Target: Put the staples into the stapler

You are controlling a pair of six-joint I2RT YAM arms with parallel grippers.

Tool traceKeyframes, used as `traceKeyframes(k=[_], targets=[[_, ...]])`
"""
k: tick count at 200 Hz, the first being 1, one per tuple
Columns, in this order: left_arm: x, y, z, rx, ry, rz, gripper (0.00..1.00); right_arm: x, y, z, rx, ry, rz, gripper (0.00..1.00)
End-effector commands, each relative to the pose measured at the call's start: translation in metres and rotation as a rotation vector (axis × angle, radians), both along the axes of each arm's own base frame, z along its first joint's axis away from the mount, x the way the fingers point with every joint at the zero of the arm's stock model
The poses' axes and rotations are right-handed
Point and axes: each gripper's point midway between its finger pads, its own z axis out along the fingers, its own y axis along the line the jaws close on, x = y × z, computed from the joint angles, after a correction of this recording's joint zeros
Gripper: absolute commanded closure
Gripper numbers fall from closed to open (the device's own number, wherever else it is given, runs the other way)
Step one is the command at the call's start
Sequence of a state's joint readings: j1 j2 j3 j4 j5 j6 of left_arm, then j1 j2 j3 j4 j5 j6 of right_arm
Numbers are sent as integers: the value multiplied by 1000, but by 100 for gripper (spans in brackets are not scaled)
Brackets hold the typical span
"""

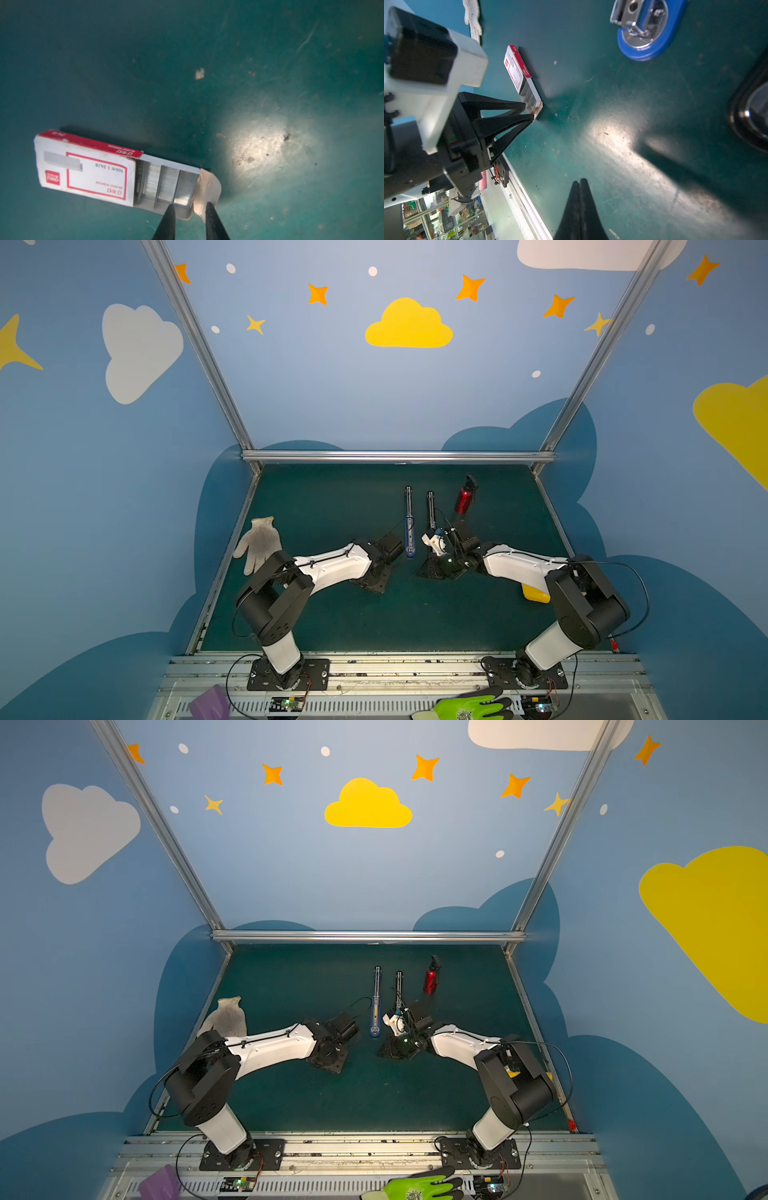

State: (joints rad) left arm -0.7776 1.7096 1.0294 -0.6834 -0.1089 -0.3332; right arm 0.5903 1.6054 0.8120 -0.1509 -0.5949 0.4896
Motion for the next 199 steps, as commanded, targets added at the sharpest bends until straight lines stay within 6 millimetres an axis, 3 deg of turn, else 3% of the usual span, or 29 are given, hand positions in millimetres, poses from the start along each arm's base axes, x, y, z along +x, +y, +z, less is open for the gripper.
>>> traceKeyframes(k=[1,52,141,199], targets=[[0,1,-1,20,11,3,75,-1,-1,2,14,-4,3,97],[-4,1,-8,28,36,-7,85,-1,-1,2,18,-5,2,97],[1,-5,-16,41,55,-19,82,-1,0,1,26,6,1,97],[4,-6,-15,30,61,-18,85,-1,0,0,29,6,-1,97]])
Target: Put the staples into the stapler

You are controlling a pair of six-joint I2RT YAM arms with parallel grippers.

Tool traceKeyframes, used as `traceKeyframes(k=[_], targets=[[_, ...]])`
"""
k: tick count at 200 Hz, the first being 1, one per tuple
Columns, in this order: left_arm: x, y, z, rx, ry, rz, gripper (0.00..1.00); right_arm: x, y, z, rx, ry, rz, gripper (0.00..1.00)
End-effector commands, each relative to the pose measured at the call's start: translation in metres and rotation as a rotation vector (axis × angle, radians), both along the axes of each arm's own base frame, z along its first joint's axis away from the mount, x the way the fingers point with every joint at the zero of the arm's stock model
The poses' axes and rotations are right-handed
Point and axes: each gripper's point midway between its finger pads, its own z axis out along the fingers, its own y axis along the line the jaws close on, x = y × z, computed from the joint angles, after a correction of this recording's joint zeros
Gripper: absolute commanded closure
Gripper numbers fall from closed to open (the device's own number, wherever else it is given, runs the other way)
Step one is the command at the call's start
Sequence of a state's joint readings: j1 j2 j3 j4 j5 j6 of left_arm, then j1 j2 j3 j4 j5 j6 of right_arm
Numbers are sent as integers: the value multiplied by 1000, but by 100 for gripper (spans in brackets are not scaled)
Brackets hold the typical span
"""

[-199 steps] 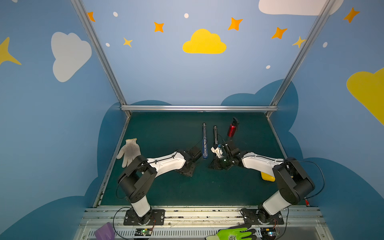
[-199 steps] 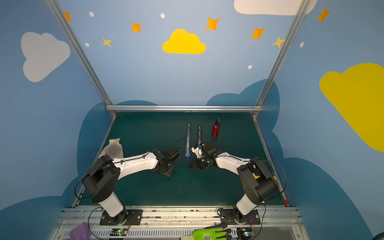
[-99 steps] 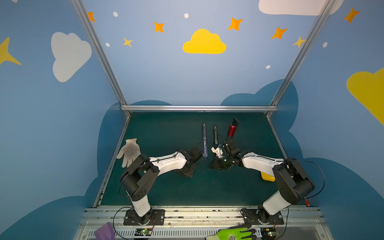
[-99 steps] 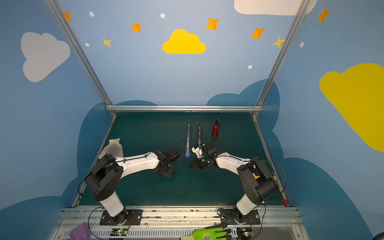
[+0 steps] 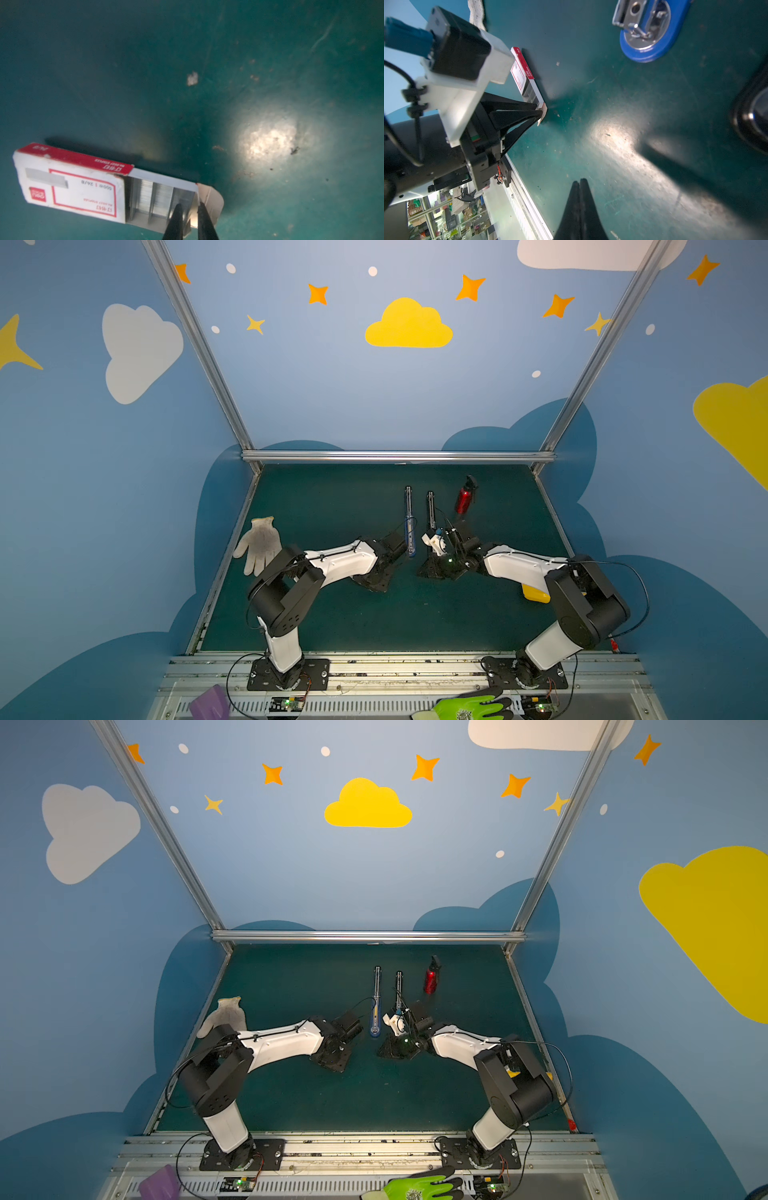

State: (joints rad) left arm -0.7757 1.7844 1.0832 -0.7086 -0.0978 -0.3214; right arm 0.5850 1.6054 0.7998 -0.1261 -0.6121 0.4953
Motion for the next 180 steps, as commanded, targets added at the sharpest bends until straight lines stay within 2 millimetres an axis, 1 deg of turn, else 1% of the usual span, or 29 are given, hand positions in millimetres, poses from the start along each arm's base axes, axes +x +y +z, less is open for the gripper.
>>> traceKeyframes(k=[1,24,39,60,72,96,146,180], targets=[[0,-1,-6,4,20,-7,85,-1,-1,0,10,5,0,97],[0,0,-7,5,24,-5,88,-2,-1,-1,10,6,0,97],[0,1,-7,7,30,-4,92,-2,-1,-2,11,8,0,97],[1,1,-4,4,28,-1,96,-3,-1,-2,11,8,0,97],[1,2,-2,3,28,-3,96,-3,-2,-2,11,7,-2,97],[1,3,9,-3,15,-4,96,-2,-2,-2,13,6,-4,97],[4,0,40,-73,-28,-2,96,-2,-1,-1,16,1,-4,97],[5,7,48,-96,-42,18,96,-1,0,1,23,0,-6,97]])
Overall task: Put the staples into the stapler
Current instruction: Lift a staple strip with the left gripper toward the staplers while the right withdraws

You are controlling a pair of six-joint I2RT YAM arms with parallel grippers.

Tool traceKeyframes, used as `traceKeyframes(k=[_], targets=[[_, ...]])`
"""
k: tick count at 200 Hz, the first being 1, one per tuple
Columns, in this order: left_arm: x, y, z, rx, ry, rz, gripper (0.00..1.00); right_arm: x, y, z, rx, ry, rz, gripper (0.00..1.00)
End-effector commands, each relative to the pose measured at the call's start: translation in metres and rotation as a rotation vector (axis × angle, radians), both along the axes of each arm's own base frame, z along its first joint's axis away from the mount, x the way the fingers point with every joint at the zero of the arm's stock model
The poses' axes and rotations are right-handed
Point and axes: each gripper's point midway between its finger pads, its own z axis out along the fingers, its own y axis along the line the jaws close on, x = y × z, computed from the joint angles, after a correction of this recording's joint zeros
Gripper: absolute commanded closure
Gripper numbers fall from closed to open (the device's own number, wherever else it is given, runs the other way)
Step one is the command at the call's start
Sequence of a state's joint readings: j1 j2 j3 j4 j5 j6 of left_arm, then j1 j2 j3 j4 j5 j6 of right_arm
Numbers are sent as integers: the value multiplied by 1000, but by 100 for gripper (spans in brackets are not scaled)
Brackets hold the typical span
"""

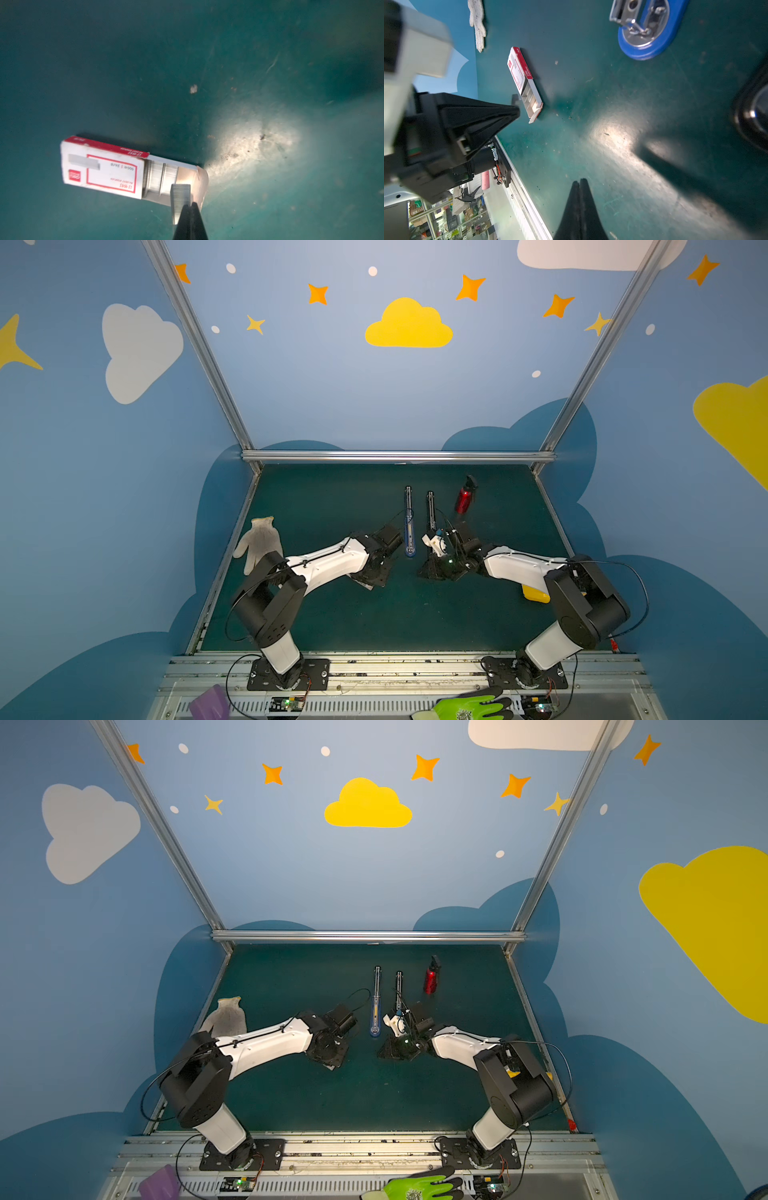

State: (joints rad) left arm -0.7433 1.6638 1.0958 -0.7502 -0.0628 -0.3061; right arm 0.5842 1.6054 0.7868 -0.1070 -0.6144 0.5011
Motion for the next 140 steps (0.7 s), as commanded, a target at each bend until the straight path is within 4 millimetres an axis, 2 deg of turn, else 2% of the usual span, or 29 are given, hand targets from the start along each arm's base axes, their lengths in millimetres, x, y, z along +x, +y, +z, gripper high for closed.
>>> traceKeyframes(k=[1,21,38,57,94,105,115,124,133,140], targets=[[0,6,11,-12,0,6,96,0,1,3,18,-1,-3,97],[0,3,20,-63,-11,14,96,0,1,7,24,-7,-2,97],[4,-4,37,-166,-33,28,96,2,2,16,38,-26,0,97],[11,-14,66,-338,-67,47,96,9,4,40,92,-67,0,97],[22,-27,124,-568,-174,39,96,31,-3,103,224,-208,-40,89],[25,-30,141,-638,-216,22,96,39,-9,123,259,-262,-67,81],[28,-33,156,-705,-256,8,96,46,-17,141,289,-302,-97,68],[32,-36,170,-761,-291,-9,96,54,-25,156,313,-332,-133,50],[33,-39,183,-812,-316,-31,96,64,-36,167,328,-345,-191,18],[35,-42,194,-845,-334,-50,96,71,-42,175,344,-353,-229,14]])
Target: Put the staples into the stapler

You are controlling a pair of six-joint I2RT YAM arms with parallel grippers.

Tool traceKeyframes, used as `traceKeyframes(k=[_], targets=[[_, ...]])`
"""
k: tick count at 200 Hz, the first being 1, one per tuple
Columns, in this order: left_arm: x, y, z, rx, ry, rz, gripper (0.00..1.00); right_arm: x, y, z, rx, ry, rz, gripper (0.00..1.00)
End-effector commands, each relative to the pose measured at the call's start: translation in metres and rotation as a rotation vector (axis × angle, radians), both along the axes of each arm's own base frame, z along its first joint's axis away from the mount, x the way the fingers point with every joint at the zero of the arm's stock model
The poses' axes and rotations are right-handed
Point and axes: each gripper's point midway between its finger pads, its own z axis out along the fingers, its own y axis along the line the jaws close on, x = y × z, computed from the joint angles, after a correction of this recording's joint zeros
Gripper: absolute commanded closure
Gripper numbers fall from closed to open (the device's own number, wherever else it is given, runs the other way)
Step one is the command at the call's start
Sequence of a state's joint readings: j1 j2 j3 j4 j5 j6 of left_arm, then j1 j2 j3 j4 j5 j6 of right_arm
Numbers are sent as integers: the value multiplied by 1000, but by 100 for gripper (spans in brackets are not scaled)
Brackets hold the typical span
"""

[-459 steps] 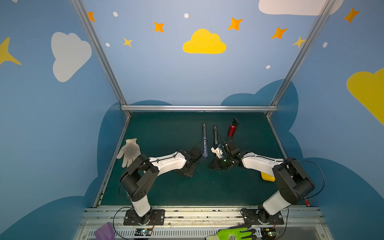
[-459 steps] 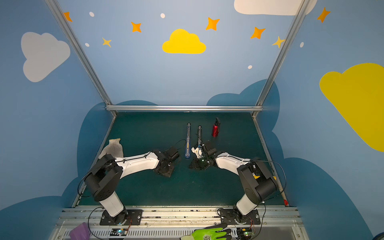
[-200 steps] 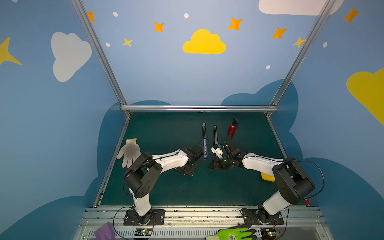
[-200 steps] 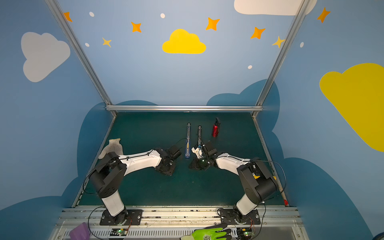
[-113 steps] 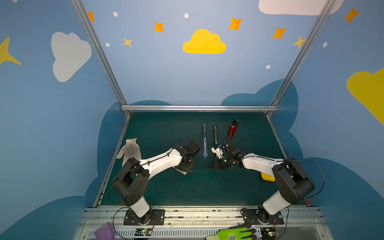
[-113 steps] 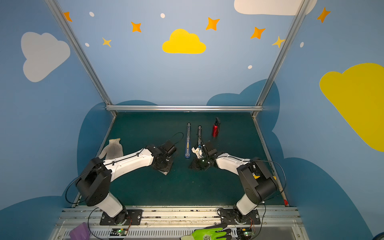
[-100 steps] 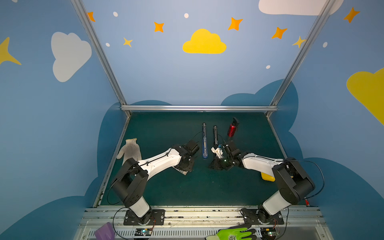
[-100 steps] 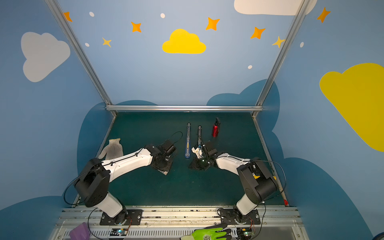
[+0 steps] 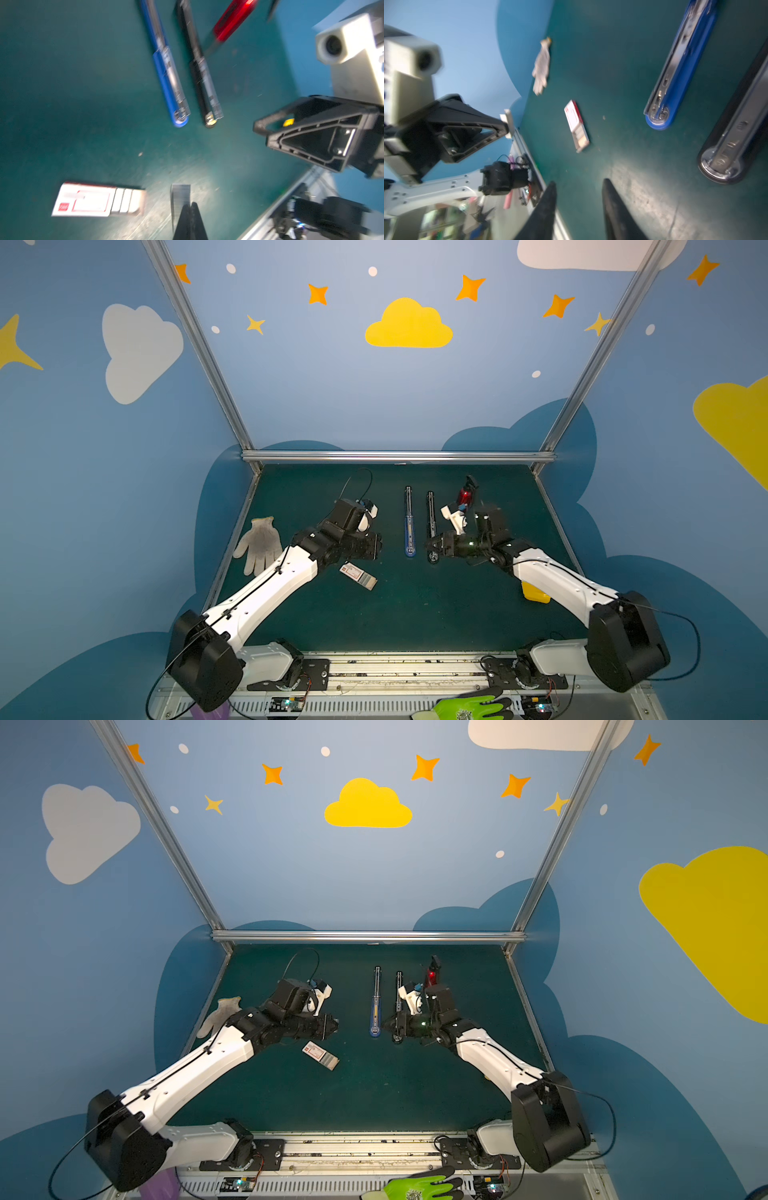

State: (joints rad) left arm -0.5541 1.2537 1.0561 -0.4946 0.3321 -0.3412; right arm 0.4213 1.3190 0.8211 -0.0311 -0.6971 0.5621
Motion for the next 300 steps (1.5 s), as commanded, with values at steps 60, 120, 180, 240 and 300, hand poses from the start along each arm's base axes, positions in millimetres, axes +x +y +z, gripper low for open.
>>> traceKeyframes(k=[60,120,180,240,300], targets=[[14,-45,105,-392,-233,-261,96,38,-14,121,284,-192,43,44],[-6,-65,146,-573,-250,-412,96,5,-3,161,419,-275,237,50],[-43,-69,165,-649,-290,-460,96,-38,8,186,493,-279,339,51],[-58,-71,176,-677,-312,-498,96,-63,19,204,518,-323,406,42],[-59,-73,177,-682,-313,-509,96,-68,31,207,522,-327,455,49]])
